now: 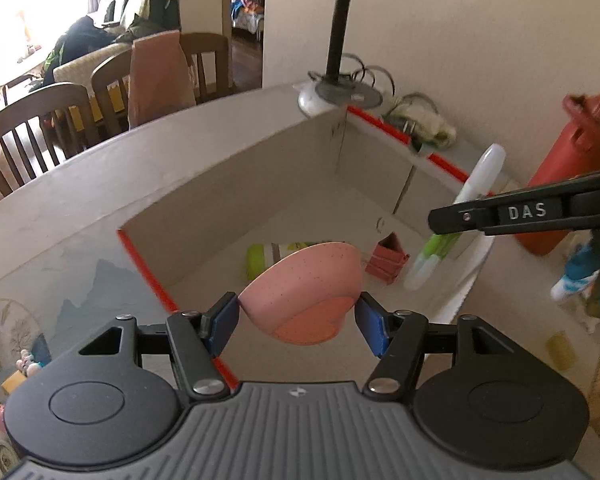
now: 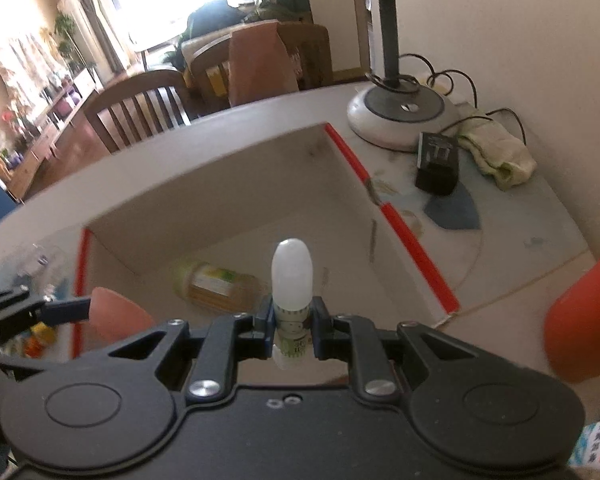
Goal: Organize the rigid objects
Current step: 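Carry the heart dish and glue stick over the red box, then open both tools to drop the heart dish and glue stick into the box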
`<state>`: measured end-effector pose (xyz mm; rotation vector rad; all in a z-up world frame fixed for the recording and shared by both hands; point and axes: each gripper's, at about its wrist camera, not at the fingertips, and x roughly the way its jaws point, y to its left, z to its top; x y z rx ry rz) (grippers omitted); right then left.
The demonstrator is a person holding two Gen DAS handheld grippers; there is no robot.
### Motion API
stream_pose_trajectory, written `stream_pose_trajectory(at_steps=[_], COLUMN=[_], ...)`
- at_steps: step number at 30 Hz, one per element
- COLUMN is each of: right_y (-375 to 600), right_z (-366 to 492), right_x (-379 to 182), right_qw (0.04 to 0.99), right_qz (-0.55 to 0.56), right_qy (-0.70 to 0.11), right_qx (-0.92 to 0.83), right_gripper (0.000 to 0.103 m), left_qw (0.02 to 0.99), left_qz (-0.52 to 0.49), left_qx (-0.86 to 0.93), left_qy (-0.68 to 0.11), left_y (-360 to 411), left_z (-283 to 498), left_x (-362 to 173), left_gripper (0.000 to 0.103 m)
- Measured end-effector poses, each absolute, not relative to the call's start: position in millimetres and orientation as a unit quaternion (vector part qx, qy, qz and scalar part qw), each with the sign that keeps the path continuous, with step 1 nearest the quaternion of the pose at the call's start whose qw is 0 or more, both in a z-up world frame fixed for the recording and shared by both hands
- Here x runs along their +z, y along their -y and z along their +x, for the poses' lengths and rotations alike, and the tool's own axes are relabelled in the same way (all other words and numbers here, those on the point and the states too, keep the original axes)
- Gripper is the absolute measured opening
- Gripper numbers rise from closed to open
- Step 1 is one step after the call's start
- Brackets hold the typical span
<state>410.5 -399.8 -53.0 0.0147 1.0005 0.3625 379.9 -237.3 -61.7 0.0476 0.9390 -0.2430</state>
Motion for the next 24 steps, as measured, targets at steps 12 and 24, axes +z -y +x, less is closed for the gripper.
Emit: stream_pose_trajectory(at_steps=[12,24], right_y=[407,398], right_z=[430,447], right_x=[-80,-85], right_qw=[0.849,0.861], right_qz=[-0.022,-0.046], right_qy=[-0.500,-0.478], right_qx=[0.171,0.167], right_gripper=[0.016,0.021], left_qw=[0.846,0.819], left_qz=[0.033,0.025], left_qx=[-0.107,-0.095], left_qy=[-0.521,-0.565], left_y=[266,275], left_z=[417,439], left_x=[-106,-129], left_gripper=[0.064,0.062])
